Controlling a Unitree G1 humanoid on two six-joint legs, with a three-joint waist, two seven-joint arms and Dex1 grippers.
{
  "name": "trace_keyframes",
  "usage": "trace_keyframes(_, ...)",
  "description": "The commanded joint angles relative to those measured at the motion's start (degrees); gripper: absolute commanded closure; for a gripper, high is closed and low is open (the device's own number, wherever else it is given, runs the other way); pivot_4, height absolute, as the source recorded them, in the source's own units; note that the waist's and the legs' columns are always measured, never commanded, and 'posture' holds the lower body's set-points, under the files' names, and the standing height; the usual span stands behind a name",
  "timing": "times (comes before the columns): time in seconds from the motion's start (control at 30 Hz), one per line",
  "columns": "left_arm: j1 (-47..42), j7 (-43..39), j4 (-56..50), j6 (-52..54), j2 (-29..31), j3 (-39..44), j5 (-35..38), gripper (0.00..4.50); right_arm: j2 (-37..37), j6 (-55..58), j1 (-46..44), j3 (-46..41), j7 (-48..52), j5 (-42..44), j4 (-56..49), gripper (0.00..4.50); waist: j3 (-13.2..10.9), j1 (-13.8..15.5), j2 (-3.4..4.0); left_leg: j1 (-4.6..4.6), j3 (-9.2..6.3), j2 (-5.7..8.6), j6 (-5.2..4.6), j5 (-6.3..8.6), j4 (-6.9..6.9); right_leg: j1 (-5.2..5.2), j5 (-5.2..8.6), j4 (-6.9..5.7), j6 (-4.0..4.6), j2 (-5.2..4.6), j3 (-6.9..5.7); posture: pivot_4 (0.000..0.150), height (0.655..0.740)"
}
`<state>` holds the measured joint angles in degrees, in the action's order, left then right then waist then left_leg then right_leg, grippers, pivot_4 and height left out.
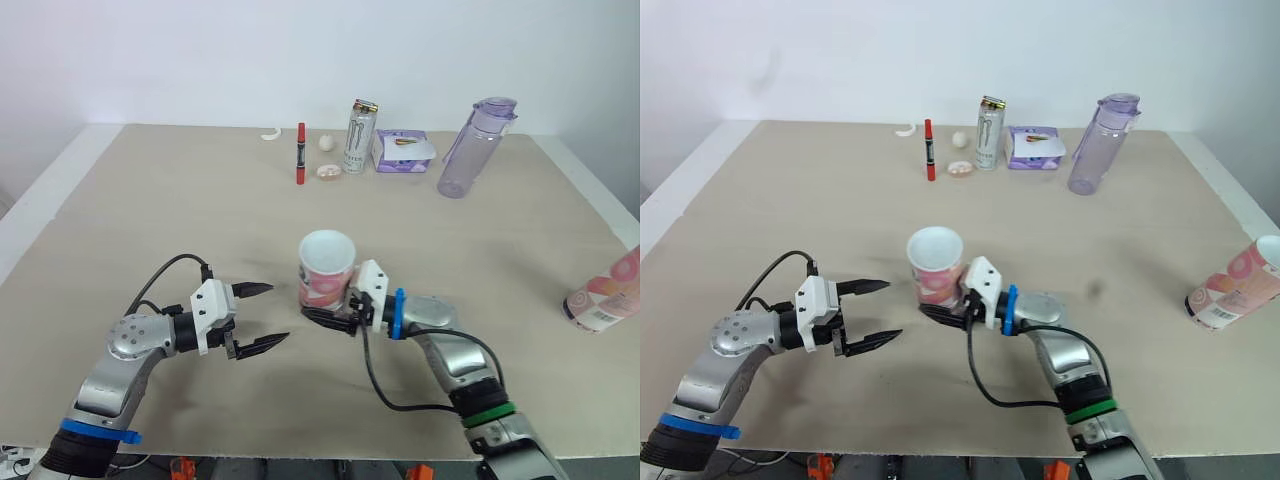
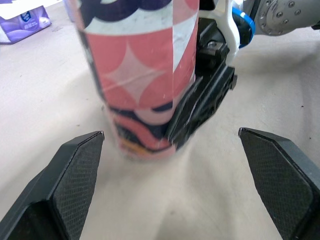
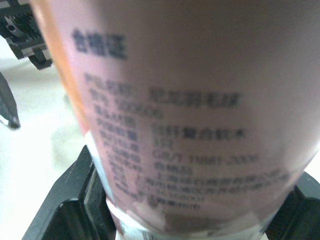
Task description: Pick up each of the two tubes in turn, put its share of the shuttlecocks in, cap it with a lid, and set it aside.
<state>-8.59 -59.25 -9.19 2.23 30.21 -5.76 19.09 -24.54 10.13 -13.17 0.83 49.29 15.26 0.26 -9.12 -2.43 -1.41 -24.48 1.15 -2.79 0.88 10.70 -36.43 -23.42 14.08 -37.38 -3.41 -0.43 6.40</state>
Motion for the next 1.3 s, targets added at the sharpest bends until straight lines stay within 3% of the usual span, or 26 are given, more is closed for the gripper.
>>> trace_keyframes(0.03, -1.59, -1.04, -0.98, -0.26, -0.41, -0.88, 0.89, 0.00, -0.95, 3.40, 3.27, -9.69, -8.20, 2.78, -4.17, 1.14, 0.00, -0.08, 0.00, 0.00, 0.02, 0.00, 0.00, 0.00, 0.00, -0.02, -0.02, 0.00, 0.00, 0.00, 0.02, 0.150, 0.7400)
trace_keyframes(0.23, -3.69, -2.32, -1.17, 1.49, -1.27, -2.37, 2.21, 0.00, -0.47, 2.50, 7.94, -25.28, -23.37, 2.85, -0.42, 1.14, 0.01, -0.14, 0.00, 0.02, 0.03, 0.02, 0.00, 0.00, 0.00, 0.00, -0.02, 0.00, -0.02, 0.01, 0.06, 0.150, 0.7400)
trace_keyframes(0.43, -5.02, -1.39, -4.05, 5.58, -3.91, -1.09, 7.95, 0.00, -0.24, 1.76, 10.52, -32.25, -29.72, 3.66, 1.71, 1.14, 0.04, -0.32, 0.08, 0.03, 0.04, 0.03, 0.00, 0.00, 0.01, 0.00, -0.02, 0.00, -0.04, 0.02, 0.11, 0.150, 0.7400)
trace_keyframes(1.3, -5.15, -1.86, -1.21, -0.44, -6.23, -3.84, 3.97, 0.00, 0.22, 5.63, 11.25, -28.11, -27.23, 10.41, -1.11, 1.14, 0.06, -0.38, 0.10, 0.15, 0.07, 0.02, -0.01, 0.00, 0.01, 0.09, -0.05, 0.00, -0.03, 0.05, 0.19, 0.150, 0.7400)
